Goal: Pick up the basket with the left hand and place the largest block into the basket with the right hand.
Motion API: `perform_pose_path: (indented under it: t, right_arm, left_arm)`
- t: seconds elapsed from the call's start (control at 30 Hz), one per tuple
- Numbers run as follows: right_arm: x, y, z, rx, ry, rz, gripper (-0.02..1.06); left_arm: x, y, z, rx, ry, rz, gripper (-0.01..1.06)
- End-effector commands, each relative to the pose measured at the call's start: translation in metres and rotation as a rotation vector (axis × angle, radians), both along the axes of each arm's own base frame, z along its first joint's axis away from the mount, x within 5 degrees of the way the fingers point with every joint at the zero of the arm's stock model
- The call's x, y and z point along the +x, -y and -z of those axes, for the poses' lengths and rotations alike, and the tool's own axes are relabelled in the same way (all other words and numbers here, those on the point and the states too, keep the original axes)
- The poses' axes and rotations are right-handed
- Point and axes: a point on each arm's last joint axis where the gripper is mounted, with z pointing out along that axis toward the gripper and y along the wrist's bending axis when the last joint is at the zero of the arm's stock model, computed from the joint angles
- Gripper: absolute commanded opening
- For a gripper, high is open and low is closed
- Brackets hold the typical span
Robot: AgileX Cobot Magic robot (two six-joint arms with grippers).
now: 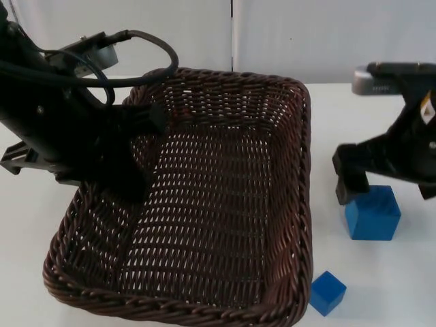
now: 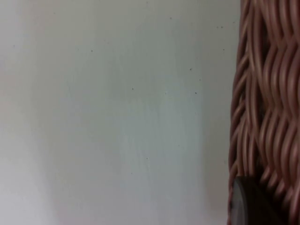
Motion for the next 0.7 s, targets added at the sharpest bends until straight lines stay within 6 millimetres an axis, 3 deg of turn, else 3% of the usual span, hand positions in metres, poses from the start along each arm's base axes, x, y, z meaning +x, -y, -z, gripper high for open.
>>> perform_pose_path:
  t: [0.0,0.43,0.57,0.67]
  right_arm:
    - [0.004,0.001,0.003,-0.023,0.025,0.011,0.94]
    - [0.012,-0.007,0.036,0.003,0.024,-0.014,0.91]
    - [0.012,-0.007,0.044,-0.005,0.005,-0.012,0.83]
    - [0.011,-0.006,0.051,-0.017,-0.015,-0.012,0.68]
  left_arm:
    - [0.0,0.004,-0.006,-0.031,0.002,-0.015,0.0]
    - [0.0,0.004,-0.006,-0.03,0.003,-0.012,0.0]
    - [0.0,0.004,-0.006,-0.03,0.003,-0.012,0.0]
    - [0.0,0.004,-0.006,-0.03,0.003,-0.012,0.0]
